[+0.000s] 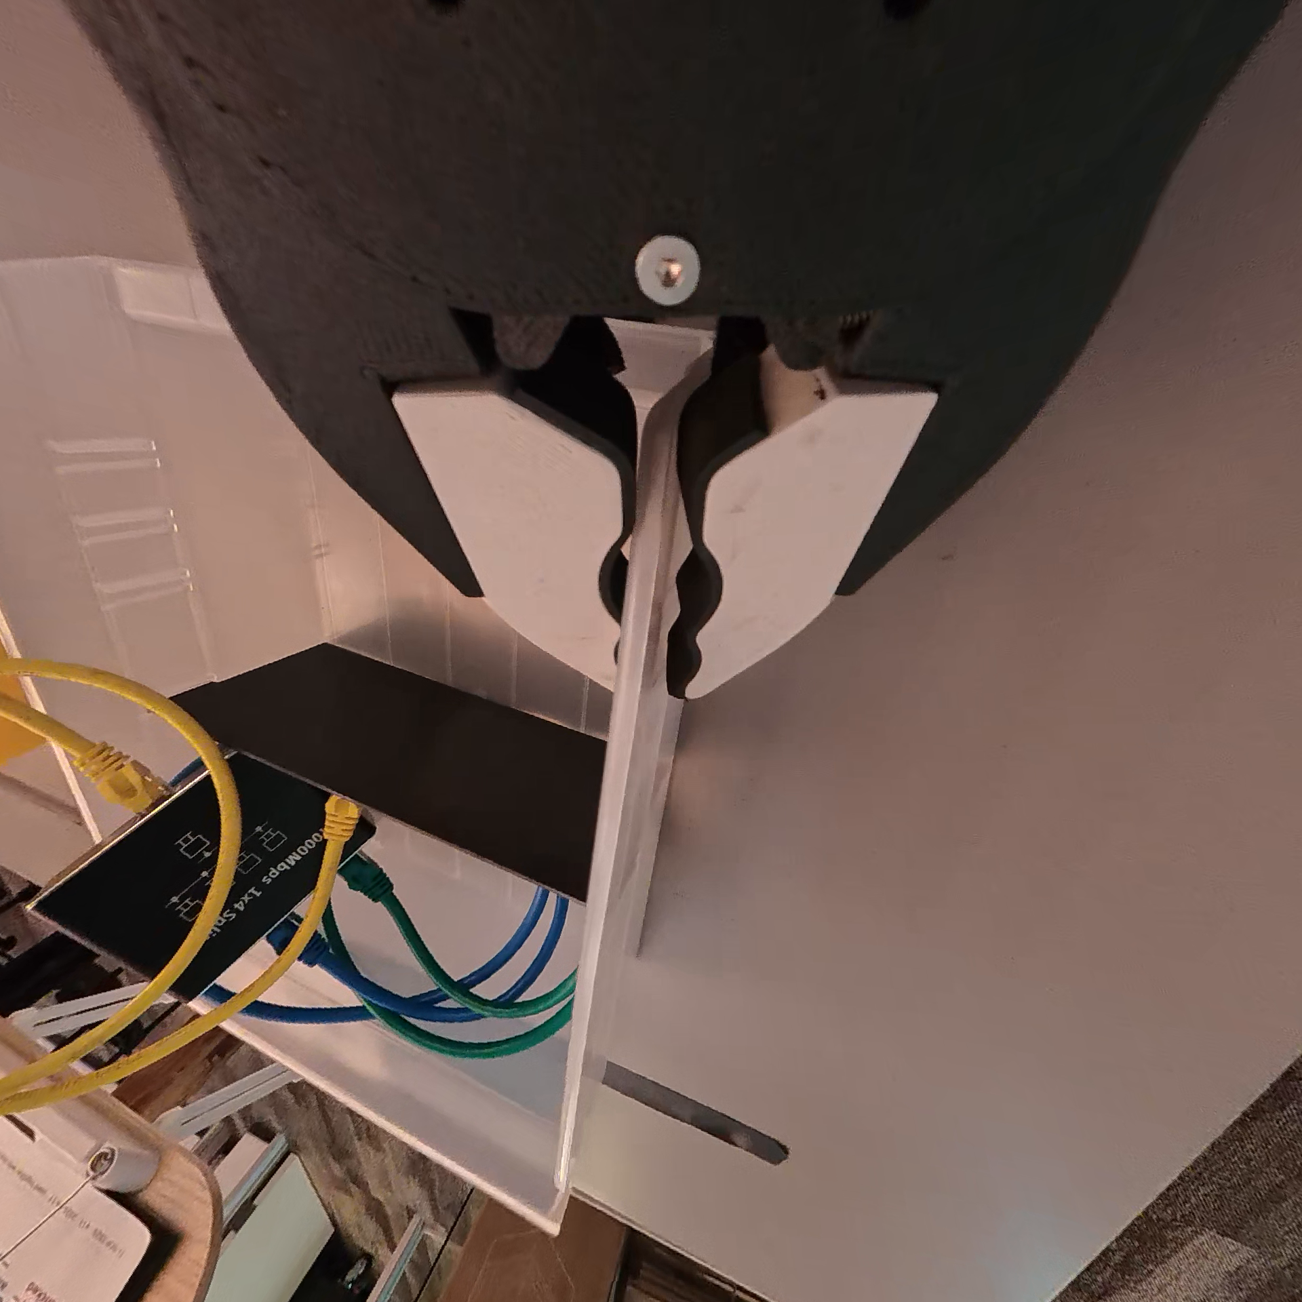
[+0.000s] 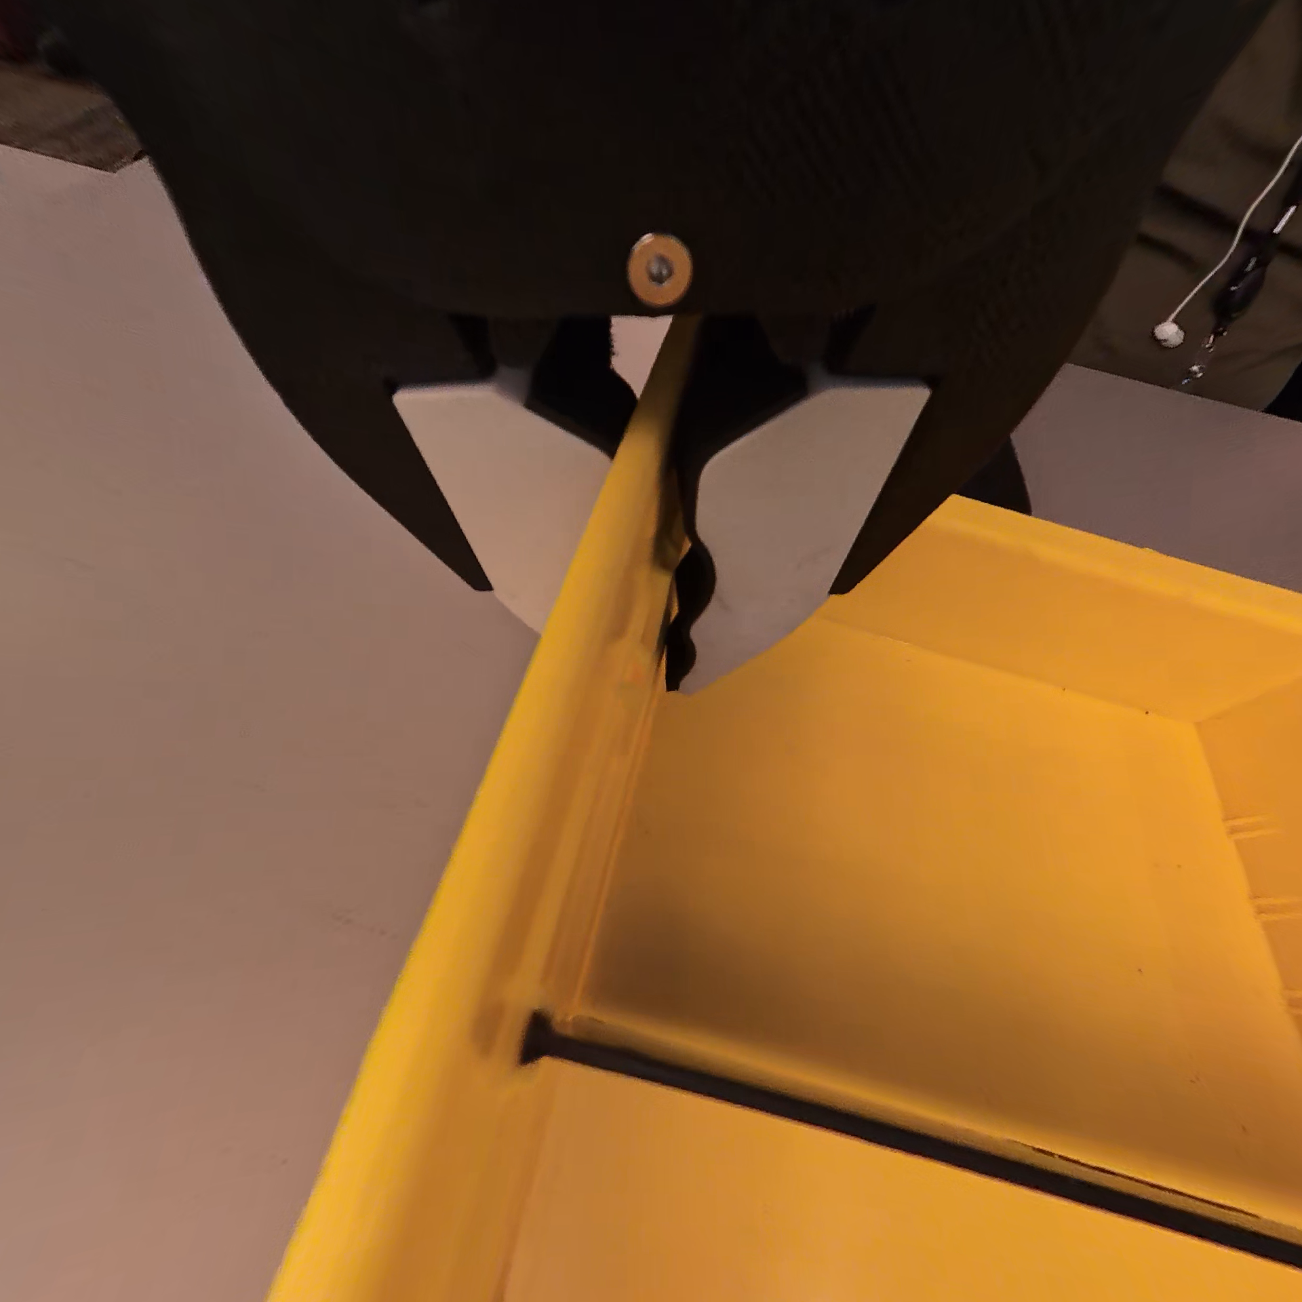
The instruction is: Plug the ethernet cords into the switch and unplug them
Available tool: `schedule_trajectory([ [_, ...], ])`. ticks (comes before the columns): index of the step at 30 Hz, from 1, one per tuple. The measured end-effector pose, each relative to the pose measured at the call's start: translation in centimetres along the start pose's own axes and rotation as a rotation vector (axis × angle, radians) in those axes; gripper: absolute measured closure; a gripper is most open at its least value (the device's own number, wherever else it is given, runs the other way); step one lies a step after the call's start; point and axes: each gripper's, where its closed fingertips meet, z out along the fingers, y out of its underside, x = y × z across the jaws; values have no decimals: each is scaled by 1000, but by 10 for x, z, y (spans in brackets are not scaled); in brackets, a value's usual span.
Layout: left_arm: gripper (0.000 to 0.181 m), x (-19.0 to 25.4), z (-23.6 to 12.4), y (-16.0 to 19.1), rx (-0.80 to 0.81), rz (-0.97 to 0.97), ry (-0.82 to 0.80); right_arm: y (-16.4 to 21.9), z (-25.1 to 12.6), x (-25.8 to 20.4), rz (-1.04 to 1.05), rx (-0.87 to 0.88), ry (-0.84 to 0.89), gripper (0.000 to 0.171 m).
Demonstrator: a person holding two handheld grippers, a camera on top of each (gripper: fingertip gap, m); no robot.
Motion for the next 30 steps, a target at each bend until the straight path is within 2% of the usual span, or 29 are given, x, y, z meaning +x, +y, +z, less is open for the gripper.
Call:
schedule_trajectory([
  [15,174,-6,-6,1,27,-15,-29,5,-1,9,-47,-3,7,166],
  [21,174,-5,-8,0,40,-10,-16,5,-5,9,-32,17,-18,146],
  [23,171,-4,-17,-7,98,-4,2,0,-14,9,-52,56,-14,138],
  [26,155,2,-41,-32,248,5,62,-9,-40,7,-109,123,31,135],
  [30,140,19,-70,-65,380,92,134,-27,-94,8,-189,244,202,134],
])
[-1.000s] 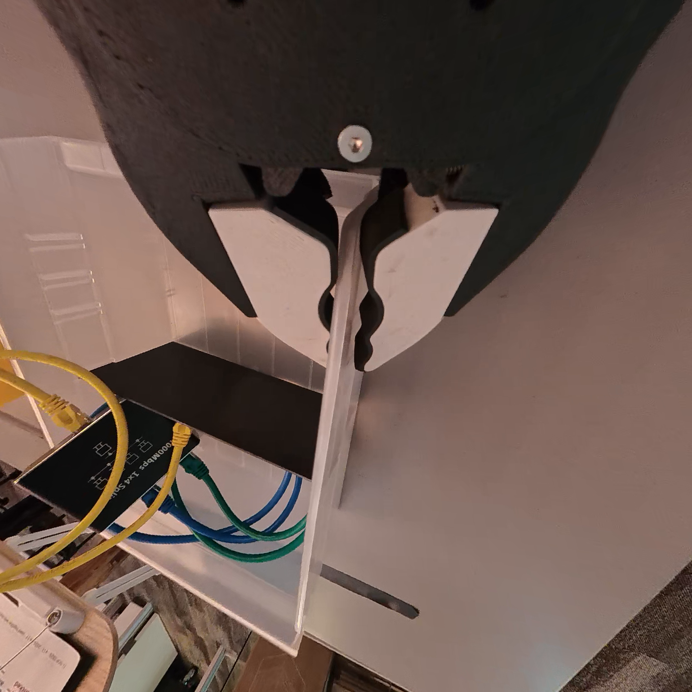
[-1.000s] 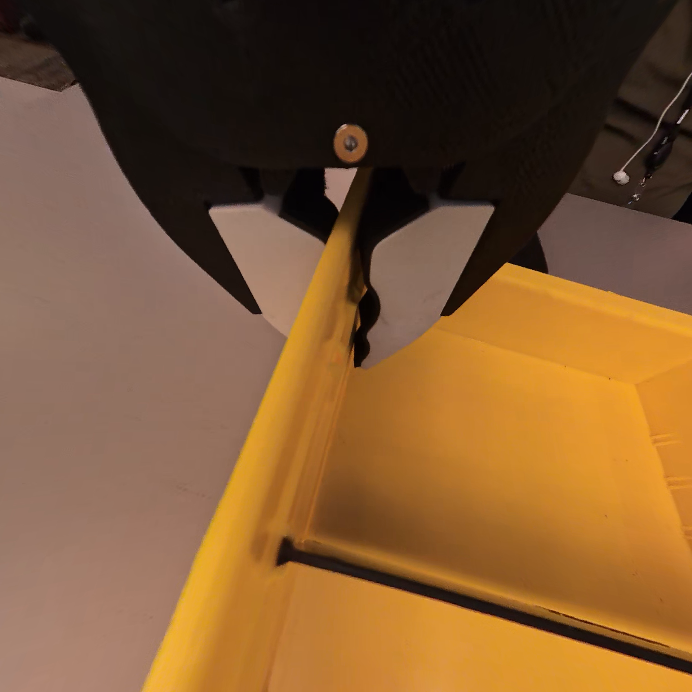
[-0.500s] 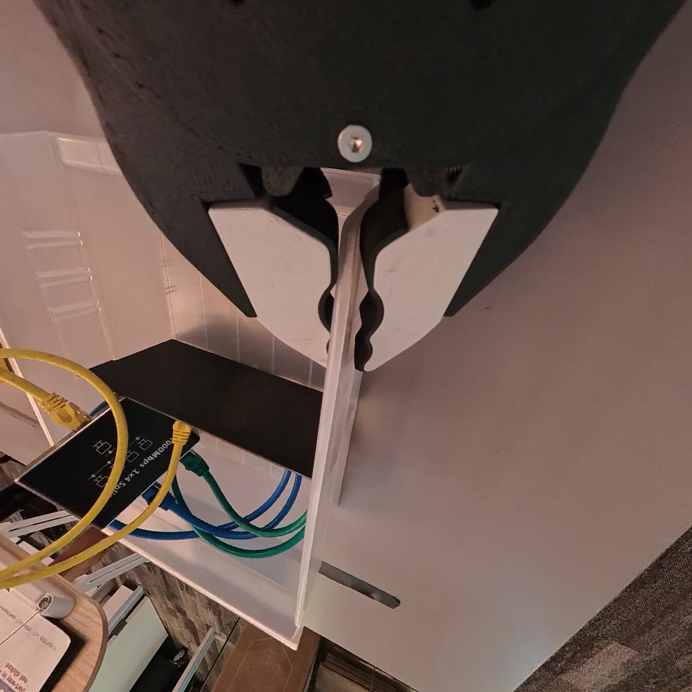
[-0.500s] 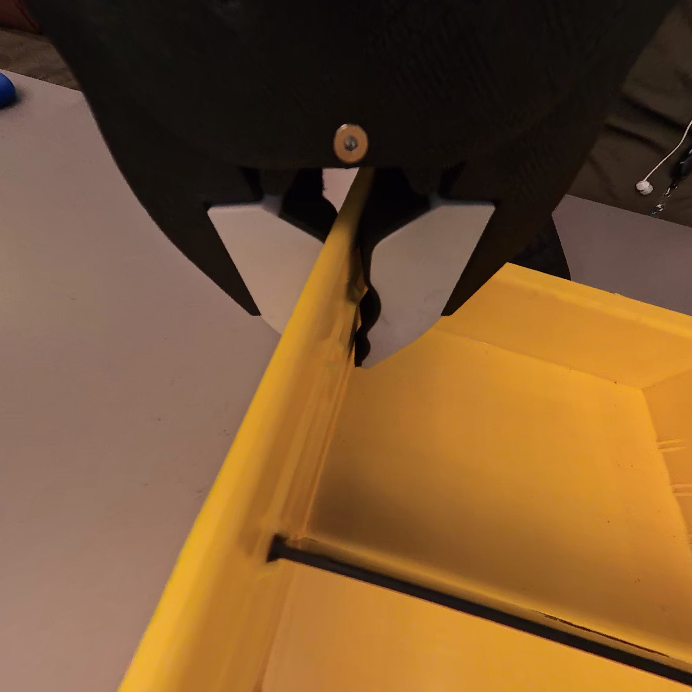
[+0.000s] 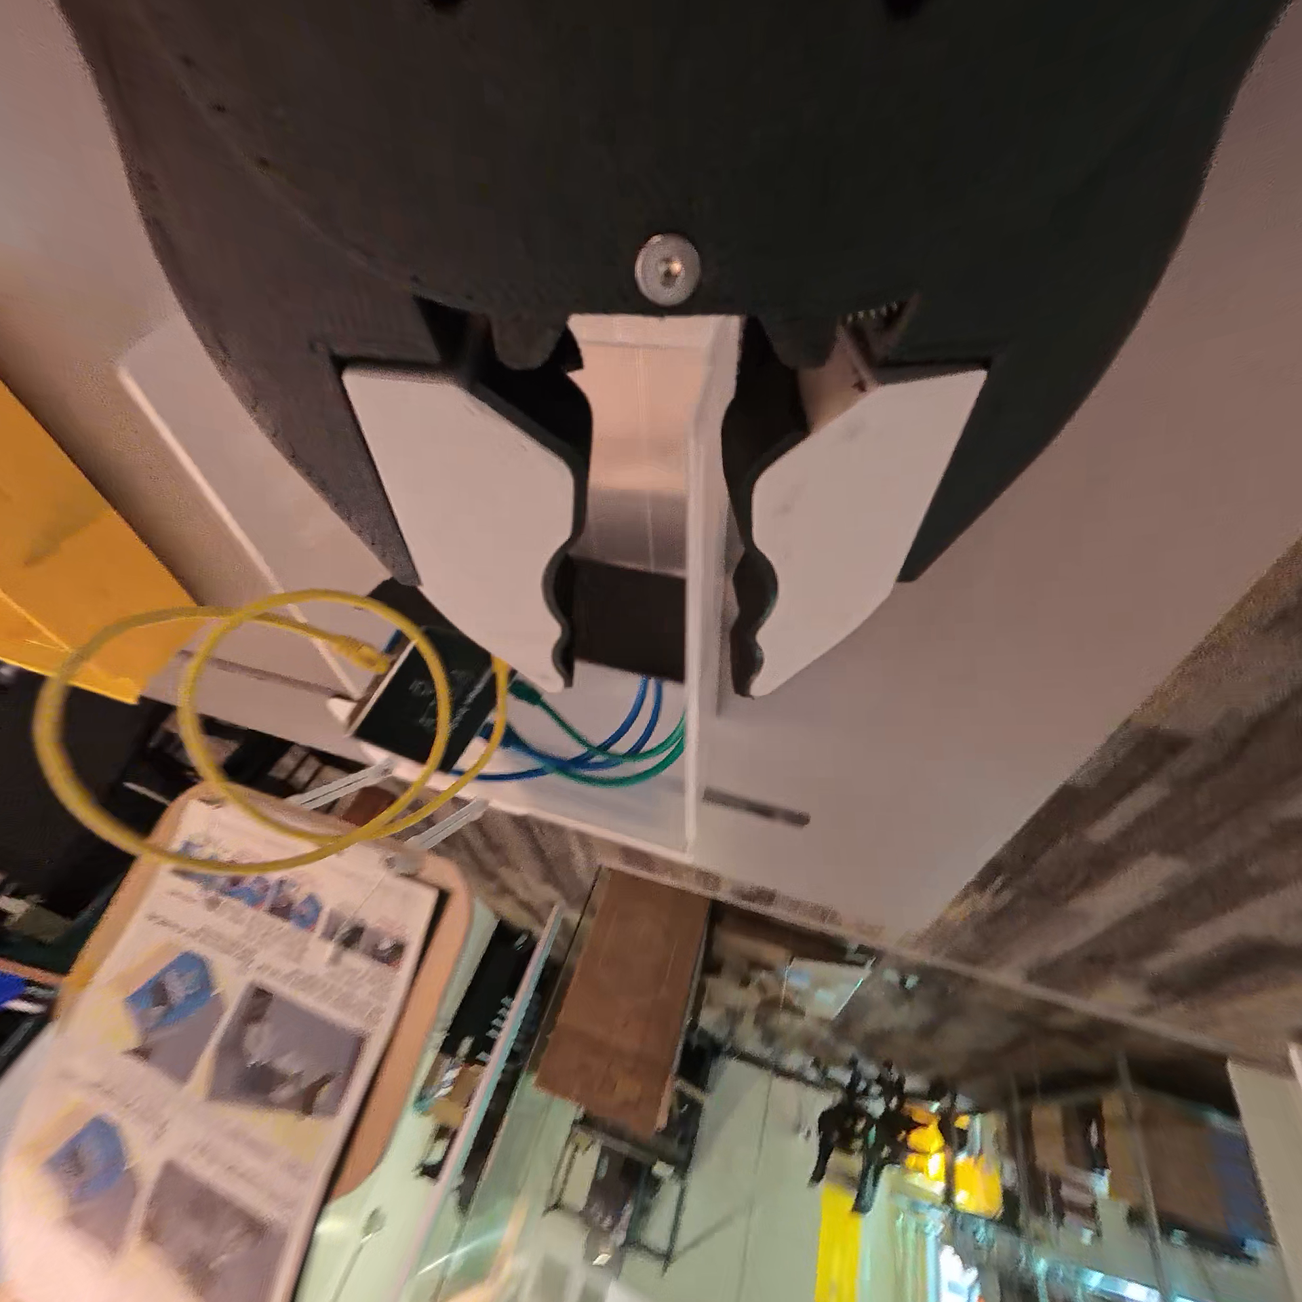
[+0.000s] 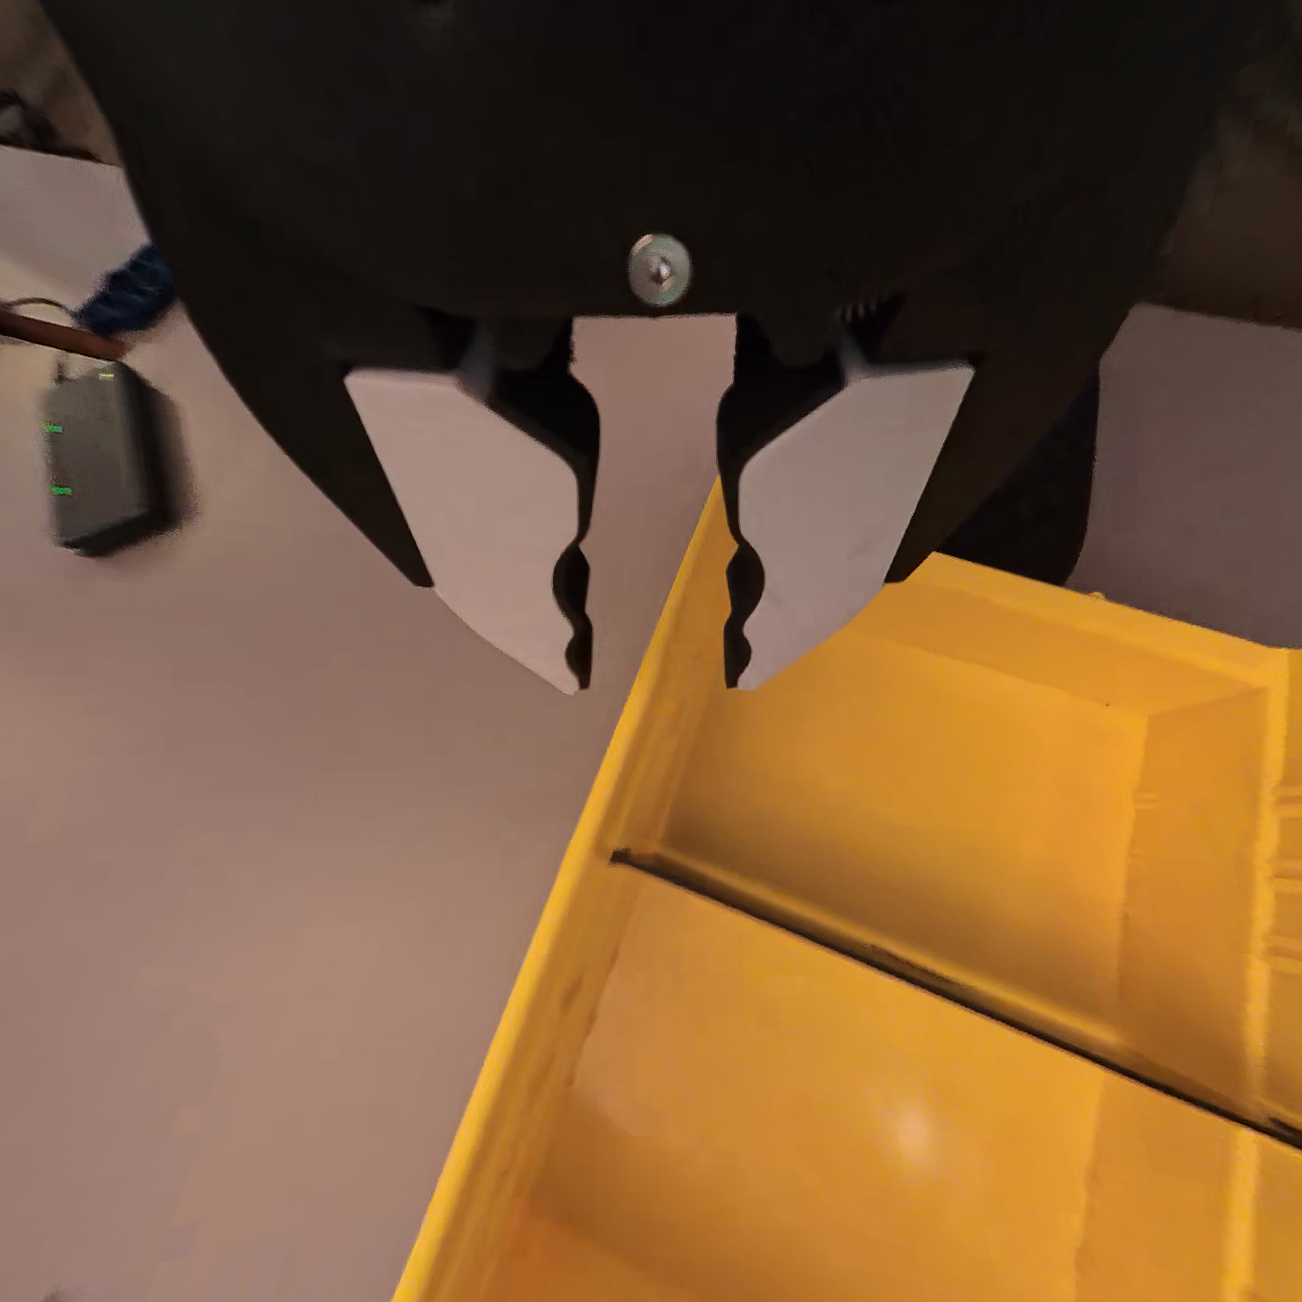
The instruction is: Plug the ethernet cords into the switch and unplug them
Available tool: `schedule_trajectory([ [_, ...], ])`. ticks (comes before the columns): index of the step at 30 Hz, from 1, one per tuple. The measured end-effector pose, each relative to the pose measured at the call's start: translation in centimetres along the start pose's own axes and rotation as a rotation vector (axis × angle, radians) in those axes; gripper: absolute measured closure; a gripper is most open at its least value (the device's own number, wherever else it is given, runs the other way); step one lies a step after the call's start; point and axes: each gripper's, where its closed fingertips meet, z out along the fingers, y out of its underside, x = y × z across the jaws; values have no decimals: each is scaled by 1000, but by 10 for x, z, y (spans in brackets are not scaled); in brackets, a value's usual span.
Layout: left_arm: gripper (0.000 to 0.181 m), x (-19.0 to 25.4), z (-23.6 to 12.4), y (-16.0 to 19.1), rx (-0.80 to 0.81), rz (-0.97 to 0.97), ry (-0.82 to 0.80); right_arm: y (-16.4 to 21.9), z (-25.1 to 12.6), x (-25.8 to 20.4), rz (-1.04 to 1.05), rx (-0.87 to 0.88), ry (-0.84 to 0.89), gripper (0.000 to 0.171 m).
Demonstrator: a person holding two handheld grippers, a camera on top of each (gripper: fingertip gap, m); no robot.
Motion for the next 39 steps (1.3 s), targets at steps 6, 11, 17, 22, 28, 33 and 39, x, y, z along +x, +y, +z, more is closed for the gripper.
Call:
schedule_trajectory([
  [6,118,62,19,-14,-28,95,254,-80,-86,-42,-118,508,-27,130],
  [11,107,95,66,-5,-121,169,444,-107,-143,-103,-183,823,-215,127],
  [17,93,126,118,27,-389,416,568,-84,-168,-144,-303,873,-241,128],
  [22,70,132,157,62,-565,544,529,-41,-180,-161,-380,902,-189,128],
  [28,69,127,181,93,-731,488,521,27,-177,-155,-436,876,-39,128],
  [33,84,131,183,97,-751,509,581,76,-158,-147,-397,831,-17,128],
  [39,100,136,181,97,-744,578,593,111,-137,-133,-276,849,-49,128],
])
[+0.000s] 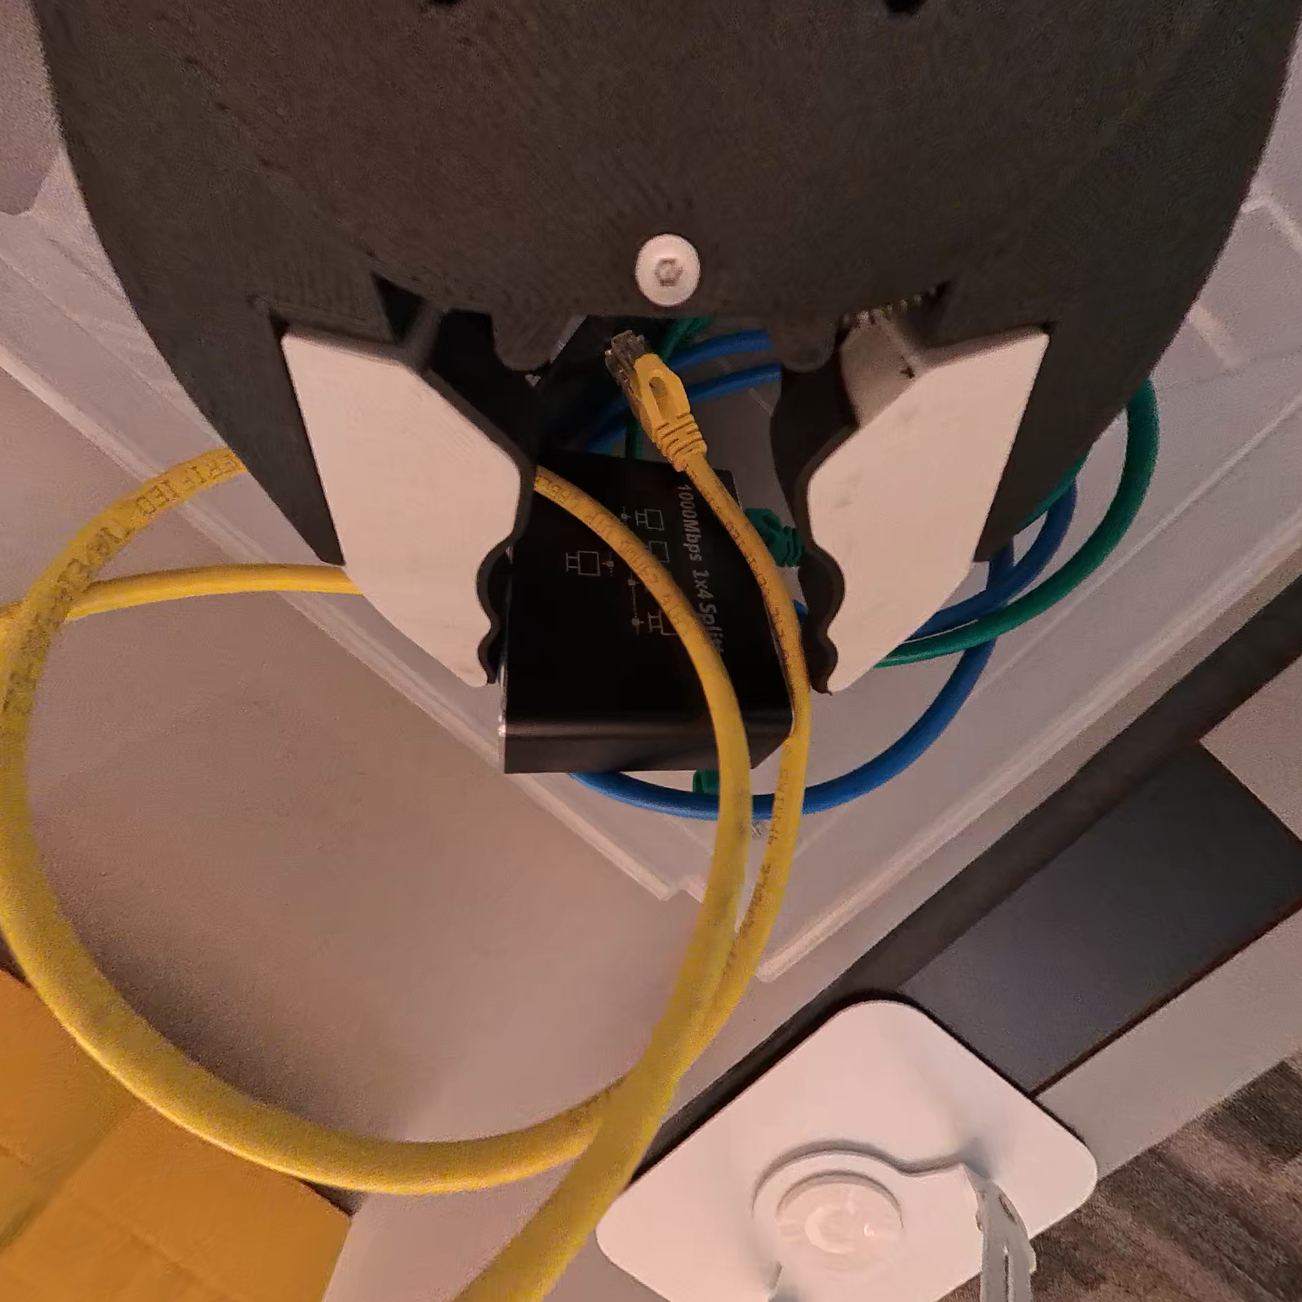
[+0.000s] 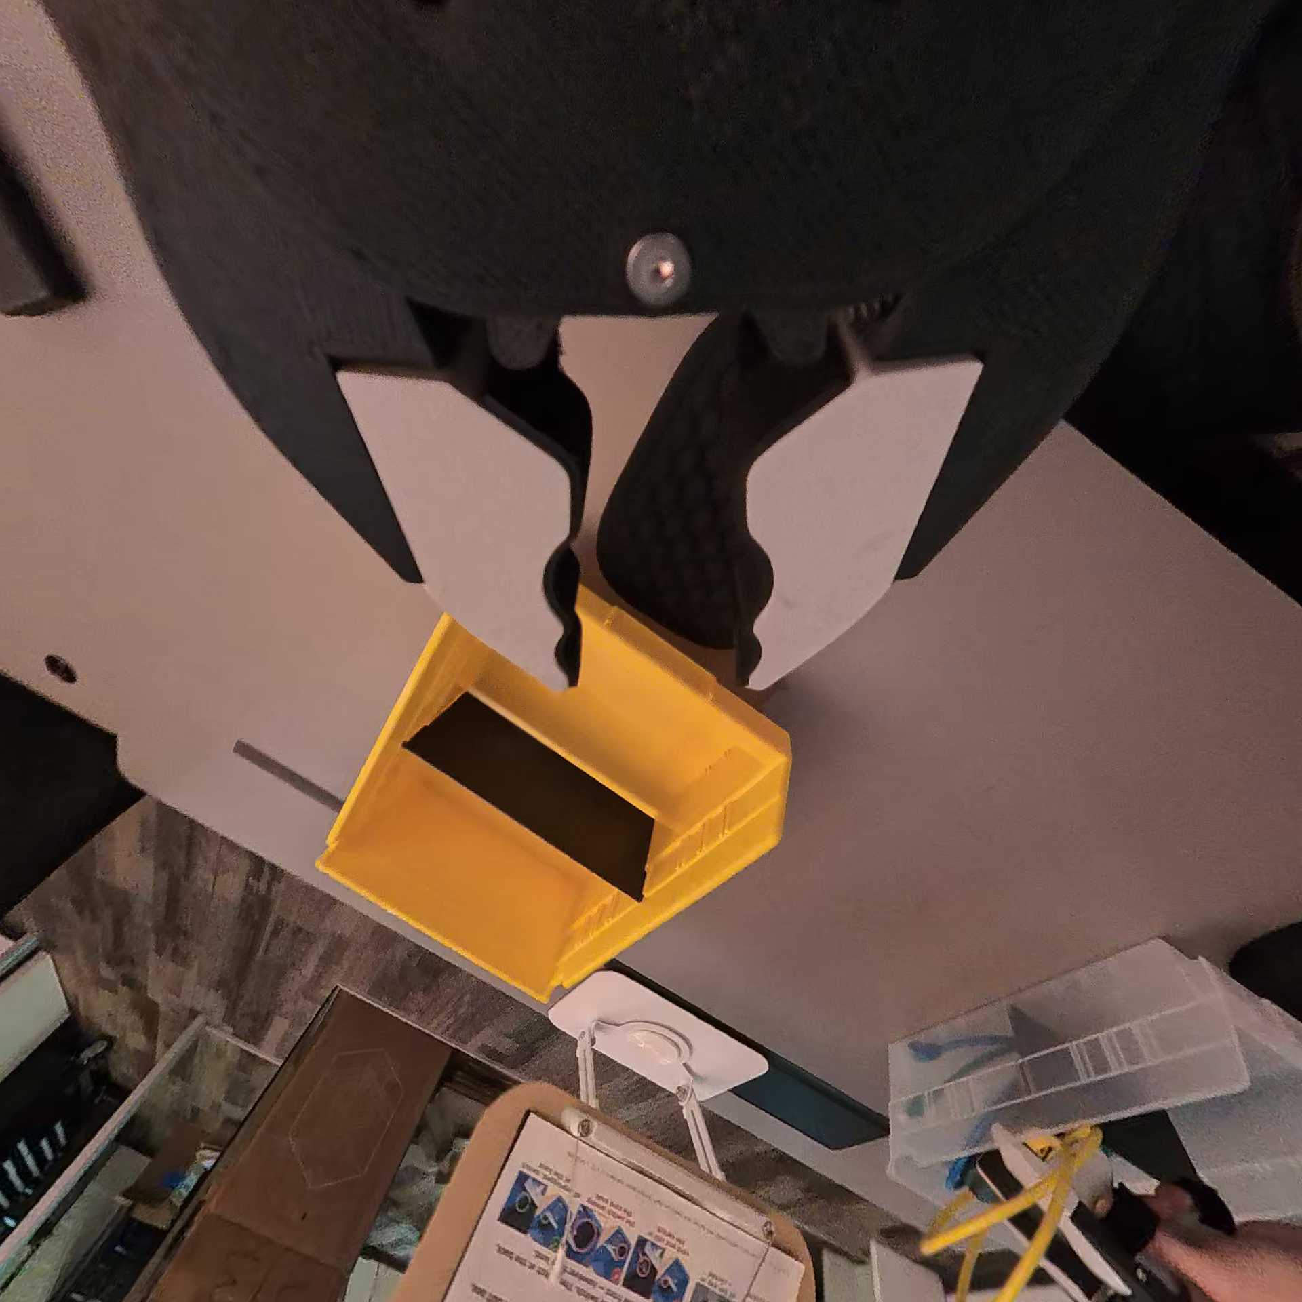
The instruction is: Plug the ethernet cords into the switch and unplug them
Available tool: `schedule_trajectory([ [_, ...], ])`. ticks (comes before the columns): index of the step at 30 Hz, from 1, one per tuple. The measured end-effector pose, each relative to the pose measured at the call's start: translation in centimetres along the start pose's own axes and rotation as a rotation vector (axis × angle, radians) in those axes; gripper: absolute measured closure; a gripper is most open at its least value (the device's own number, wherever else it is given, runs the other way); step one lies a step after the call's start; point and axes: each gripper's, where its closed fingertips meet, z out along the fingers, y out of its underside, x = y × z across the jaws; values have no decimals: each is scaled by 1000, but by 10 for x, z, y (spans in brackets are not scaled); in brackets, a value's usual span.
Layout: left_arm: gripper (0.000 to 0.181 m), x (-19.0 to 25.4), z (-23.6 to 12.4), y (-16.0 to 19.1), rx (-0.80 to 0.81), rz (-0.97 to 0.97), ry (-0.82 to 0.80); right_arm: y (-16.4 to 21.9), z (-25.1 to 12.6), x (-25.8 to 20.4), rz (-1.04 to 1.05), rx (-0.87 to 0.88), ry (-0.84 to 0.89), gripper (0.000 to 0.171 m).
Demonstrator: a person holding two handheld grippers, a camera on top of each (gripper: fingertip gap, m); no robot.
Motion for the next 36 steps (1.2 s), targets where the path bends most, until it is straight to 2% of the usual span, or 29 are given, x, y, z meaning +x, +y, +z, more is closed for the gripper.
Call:
schedule_trajectory([
  [4,93,1,4,5,-55,-30,43,24,-3,11,108,10,14,128],
  [9,97,3,5,5,-67,-30,76,42,-9,13,200,32,7,128],
  [18,99,1,-17,-9,81,-48,77,72,-13,12,286,9,12,128],
  [22,99,1,-48,-30,234,-87,102,79,-11,12,312,7,6,128],
  [28,99,7,-114,-72,476,-147,146,81,-1,7,339,15,-23,127],
  [36,99,22,-190,-121,635,-163,188,75,14,-9,338,20,-80,127],
])
